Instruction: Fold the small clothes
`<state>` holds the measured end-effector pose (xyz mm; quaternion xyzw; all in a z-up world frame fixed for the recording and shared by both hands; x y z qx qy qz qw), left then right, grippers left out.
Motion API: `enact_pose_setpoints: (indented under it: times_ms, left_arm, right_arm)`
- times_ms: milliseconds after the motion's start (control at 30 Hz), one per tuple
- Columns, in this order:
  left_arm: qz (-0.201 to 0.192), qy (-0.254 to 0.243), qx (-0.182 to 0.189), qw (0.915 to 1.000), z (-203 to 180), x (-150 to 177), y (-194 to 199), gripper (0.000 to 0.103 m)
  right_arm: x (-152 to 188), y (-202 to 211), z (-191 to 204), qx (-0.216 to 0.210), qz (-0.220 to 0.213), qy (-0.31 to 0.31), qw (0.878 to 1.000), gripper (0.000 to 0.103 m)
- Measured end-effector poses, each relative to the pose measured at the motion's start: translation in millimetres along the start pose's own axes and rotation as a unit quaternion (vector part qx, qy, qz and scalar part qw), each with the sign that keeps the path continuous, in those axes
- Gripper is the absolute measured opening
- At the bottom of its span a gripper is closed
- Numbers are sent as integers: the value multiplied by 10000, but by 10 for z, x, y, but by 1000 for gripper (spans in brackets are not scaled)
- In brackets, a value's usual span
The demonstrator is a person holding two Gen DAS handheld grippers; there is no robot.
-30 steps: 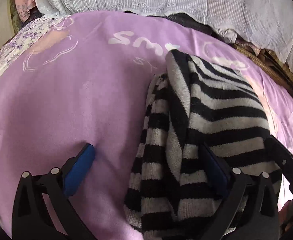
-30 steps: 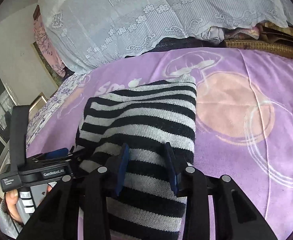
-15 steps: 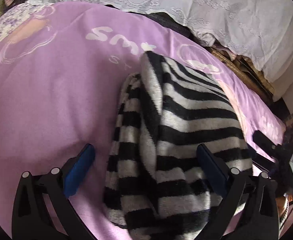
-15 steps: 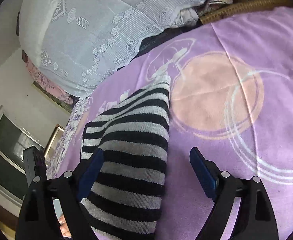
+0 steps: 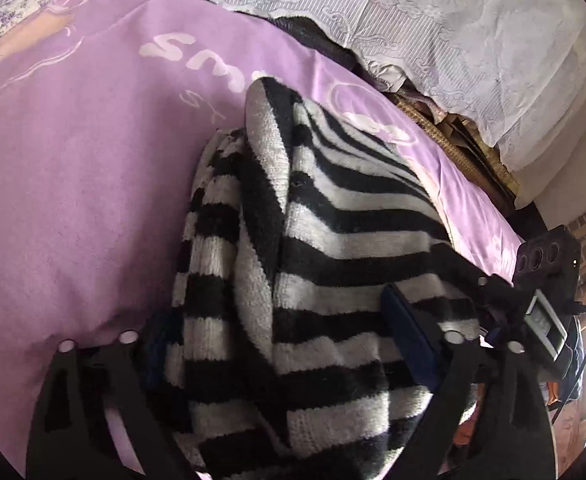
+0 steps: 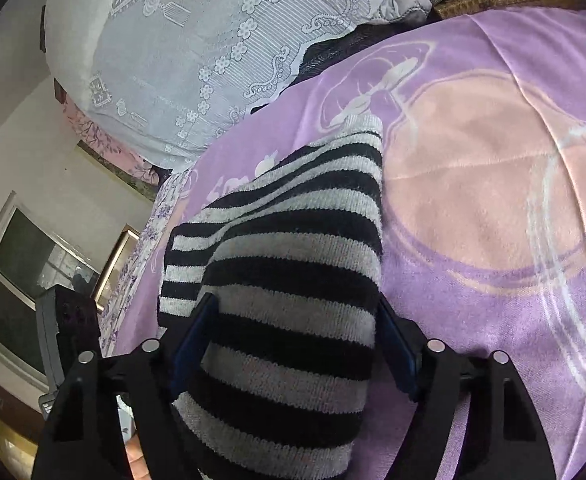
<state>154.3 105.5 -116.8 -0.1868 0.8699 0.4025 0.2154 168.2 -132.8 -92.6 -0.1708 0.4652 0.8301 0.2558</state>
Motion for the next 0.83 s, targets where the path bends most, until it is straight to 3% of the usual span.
enact_pose_setpoints:
  times_ms: [133,333,600,833]
  left_arm:
    - [-165,-203,-164,9995,-71,45,51,65]
    - [-348,-609,-383,9968,-214,92,106,53]
    - [-333,-1097,-448,9924,-531,261,114,48]
    - [-155,-1550,-210,9876,-990,540,96,47]
  right_arm:
    - [48,102,164,338,-332,497,9976,66]
    - [79,279,216,520,-619,752,9939,64]
    - [222,614,134,892,-841,823,9890,64]
    - [506,1160,-168,1199,-963,691,9857,64]
Point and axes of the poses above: each gripper's, at about its wrist camera, not at the fingertips, and y roughly against the way its jaws point, z to its left, x to its underside, the point moved 1 cm from there along -y, roughly the way its jaws point, and after that the axes turned 10 degrees about x, right-handed, at the moved point
